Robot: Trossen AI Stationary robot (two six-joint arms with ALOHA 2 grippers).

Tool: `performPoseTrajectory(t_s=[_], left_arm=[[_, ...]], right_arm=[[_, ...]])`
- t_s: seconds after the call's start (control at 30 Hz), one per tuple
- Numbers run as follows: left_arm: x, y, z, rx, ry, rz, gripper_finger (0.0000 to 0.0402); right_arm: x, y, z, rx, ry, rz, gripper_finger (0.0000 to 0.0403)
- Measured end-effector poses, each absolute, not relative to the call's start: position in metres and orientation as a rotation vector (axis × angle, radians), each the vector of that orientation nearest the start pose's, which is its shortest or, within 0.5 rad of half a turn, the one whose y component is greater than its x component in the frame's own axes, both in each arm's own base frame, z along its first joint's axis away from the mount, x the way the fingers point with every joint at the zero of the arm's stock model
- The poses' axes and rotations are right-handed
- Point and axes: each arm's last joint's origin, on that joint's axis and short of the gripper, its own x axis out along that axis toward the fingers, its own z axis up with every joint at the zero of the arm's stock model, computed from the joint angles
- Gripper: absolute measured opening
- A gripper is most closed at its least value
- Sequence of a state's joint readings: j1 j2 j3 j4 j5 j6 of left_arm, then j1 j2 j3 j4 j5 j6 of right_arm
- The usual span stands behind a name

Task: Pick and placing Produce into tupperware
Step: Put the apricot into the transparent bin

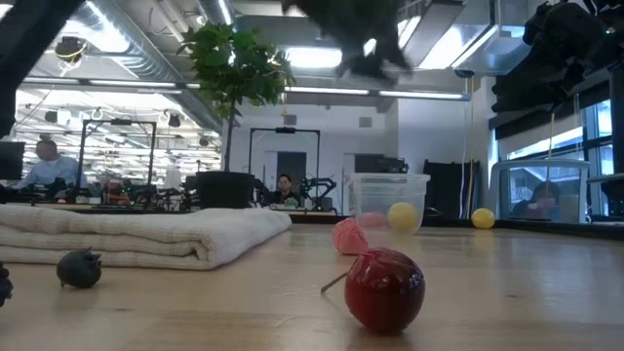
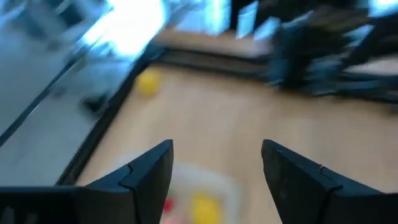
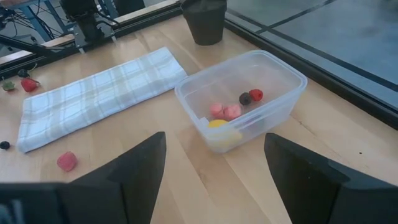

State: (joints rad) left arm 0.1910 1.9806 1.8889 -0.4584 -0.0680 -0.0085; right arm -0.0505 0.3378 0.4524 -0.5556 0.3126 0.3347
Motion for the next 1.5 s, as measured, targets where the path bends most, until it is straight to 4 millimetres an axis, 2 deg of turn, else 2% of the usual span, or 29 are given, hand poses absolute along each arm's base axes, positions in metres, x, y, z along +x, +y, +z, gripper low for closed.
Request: performPoseTrajectory(t_s=[0.13,0.2,0.33,0.43,0.5,0.6,0.73,1.0,1.23,1.5], left_arm=[[0.431,0.055,0.358,-0.032,0.553,0.104,0.0232],[0.427,0.039,0.361,-0.048,0.578,0.072,0.0232],[0.423,0.006,0.348,-0.053,0.720,0.004,0.0232],[0.422,-0.014,0.328,-0.033,0.855,0.021,0.0232],[0.423,-0.023,0.308,-0.021,0.974,0.069,0.0235],[0.428,-0.034,0.286,-0.009,1.061,0.130,0.0242],[0.439,-0.051,0.256,-0.004,1.126,0.115,0.0242],[0.453,-0.083,0.199,0.069,1.253,-0.093,0.0236],[0.455,-0.101,0.176,0.070,1.300,-0.157,0.0235],[0.458,-0.098,0.162,0.068,1.328,-0.142,0.0225]], right_arm=[[0.093,-0.014,0.238,0.265,0.376,-0.426,0.0273],[0.093,-0.014,0.238,0.264,0.374,-0.426,0.0273],[0.093,-0.014,0.238,0.262,0.374,-0.425,0.0273],[0.093,-0.014,0.238,0.262,0.373,-0.425,0.0273],[0.093,-0.014,0.238,0.262,0.372,-0.425,0.0273],[0.094,-0.014,0.238,0.261,0.372,-0.425,0.0273],[0.094,-0.014,0.238,0.265,0.373,-0.426,0.0273],[0.094,-0.014,0.238,0.265,0.375,-0.426,0.0273],[0.093,-0.014,0.237,0.262,0.391,-0.428,0.0273],[0.093,-0.014,0.236,0.262,0.394,-0.428,0.0273]])
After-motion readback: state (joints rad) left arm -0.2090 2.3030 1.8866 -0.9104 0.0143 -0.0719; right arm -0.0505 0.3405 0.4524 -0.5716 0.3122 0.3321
